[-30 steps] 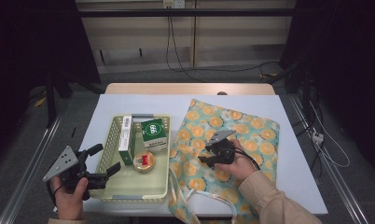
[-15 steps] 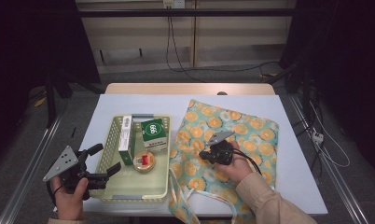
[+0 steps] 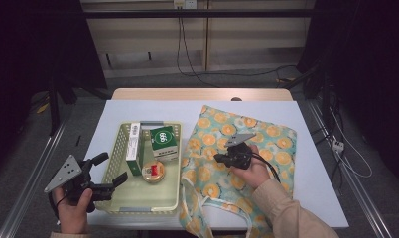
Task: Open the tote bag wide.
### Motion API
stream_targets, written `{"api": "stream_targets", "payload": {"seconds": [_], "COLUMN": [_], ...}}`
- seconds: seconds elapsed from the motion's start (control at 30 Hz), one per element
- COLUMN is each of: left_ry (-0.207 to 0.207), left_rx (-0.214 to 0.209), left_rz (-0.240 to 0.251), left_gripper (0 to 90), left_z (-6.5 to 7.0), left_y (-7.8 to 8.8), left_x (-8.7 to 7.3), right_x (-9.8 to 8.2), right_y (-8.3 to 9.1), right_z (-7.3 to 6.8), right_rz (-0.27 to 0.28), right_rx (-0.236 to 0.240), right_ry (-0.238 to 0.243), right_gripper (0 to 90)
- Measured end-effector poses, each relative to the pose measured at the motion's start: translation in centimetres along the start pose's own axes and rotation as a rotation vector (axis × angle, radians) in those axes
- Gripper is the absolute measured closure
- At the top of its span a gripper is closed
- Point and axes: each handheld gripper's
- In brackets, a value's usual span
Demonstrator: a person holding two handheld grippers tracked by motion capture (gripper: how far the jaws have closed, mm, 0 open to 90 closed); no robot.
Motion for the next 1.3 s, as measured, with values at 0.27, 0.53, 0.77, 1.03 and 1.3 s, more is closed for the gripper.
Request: {"api": "stream_targets", "payload": {"seconds": [0.27, 0.53, 0.77, 1.03, 1.3], "left_ry": [0.006, 0.007, 0.007, 0.003, -0.001], "left_rx": [0.001, 0.001, 0.001, 0.001, -0.002], "left_rz": [0.006, 0.005, -0.002, -0.002, -0.004], "left_gripper": [3.0, 3.0, 3.0, 3.0, 3.0], "left_z": [0.0, -0.1, -0.1, -0.1, -0.1], "left_y": [0.0, 0.0, -0.1, 0.0, 0.0], "left_x": [0.1, 0.0, -0.1, 0.0, 0.0], "right_x": [0.7, 1.9, 1.9, 3.2, 3.1], "right_y": [1.2, 0.9, -0.7, -2.1, -4.3], "right_z": [2.9, 3.9, 0.5, -4.0, -7.5], "right_rz": [0.031, 0.051, 0.087, 0.063, 0.016], "right_rx": [-0.097, -0.032, 0.093, 0.178, 0.266], "right_ry": [-0.035, -0.054, -0.05, 0.021, 0.085], "right_gripper": [90.0, 90.0, 45.1, 16.4, 6.4]}}
Point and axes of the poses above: each handheld gripper's, and its own axes: y roughly backward along the jaws, x roughly out of its top, z roughly to its right, and after that the axes turned 6 degrees about y, right-handed
